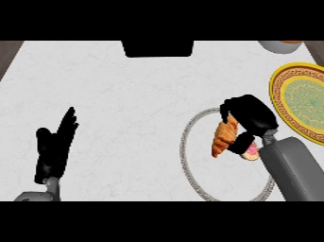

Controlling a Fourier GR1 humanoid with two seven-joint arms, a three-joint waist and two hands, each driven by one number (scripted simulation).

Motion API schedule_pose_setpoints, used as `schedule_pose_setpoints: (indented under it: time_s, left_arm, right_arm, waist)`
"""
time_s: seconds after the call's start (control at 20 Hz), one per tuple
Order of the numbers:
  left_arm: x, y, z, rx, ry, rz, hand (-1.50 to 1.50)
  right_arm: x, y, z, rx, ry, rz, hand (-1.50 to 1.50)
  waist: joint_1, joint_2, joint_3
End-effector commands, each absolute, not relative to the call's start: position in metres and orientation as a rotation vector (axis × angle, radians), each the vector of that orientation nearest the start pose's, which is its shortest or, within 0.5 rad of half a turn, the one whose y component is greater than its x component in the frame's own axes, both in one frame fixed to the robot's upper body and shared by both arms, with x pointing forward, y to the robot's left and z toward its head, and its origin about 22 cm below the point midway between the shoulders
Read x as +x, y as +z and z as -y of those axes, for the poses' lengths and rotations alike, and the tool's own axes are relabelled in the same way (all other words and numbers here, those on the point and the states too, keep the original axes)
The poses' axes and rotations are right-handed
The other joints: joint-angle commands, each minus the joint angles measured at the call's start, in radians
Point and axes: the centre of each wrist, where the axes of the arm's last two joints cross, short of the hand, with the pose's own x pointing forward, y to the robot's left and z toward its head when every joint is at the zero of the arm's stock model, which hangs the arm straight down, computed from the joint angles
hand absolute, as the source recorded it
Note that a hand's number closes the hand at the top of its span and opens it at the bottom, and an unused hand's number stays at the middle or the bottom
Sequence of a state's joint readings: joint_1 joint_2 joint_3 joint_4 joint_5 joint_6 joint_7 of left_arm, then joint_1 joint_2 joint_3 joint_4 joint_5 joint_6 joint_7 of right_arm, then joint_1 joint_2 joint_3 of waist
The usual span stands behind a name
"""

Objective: Pick the croissant from the placemat and place it in the plate

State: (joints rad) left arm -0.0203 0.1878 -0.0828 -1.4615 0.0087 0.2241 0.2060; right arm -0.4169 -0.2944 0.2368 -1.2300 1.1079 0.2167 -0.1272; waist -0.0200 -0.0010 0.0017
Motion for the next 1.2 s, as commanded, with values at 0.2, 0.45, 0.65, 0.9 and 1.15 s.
schedule_pose_setpoints:
  time_s: [0.2, 0.45, 0.65, 0.9, 1.15]
  left_arm:
    - [0.245, -0.01, -0.259, 0.264, -0.019, 1.269, 0.0]
    - [0.253, -0.004, -0.248, 0.268, 0.0, 1.271, 0.0]
    - [0.25, -0.013, -0.243, 0.253, -0.043, 1.276, 0.0]
    - [0.245, -0.015, -0.262, 0.237, -0.033, 1.288, 0.0]
    - [0.26, -0.007, -0.257, 0.235, -0.037, 1.283, 0.0]
  right_arm:
    - [0.334, 0.07, 0.298, -0.916, 0.958, 1.521, 1.5]
    - [0.32, 0.114, 0.321, -1.154, 0.706, 1.611, 1.5]
    - [0.326, 0.118, 0.363, -1.207, 0.594, 1.554, 1.5]
    - [0.335, 0.125, 0.375, -1.232, 0.532, 1.449, 1.5]
    - [0.35, 0.114, 0.414, -1.224, 0.503, 1.401, 1.5]
  waist:
    - [0.005, -0.002, -0.001]
    - [-0.004, -0.006, -0.001]
    - [0.021, 0.002, -0.001]
    - [0.027, 0.002, -0.002]
    - [0.032, 0.005, -0.001]
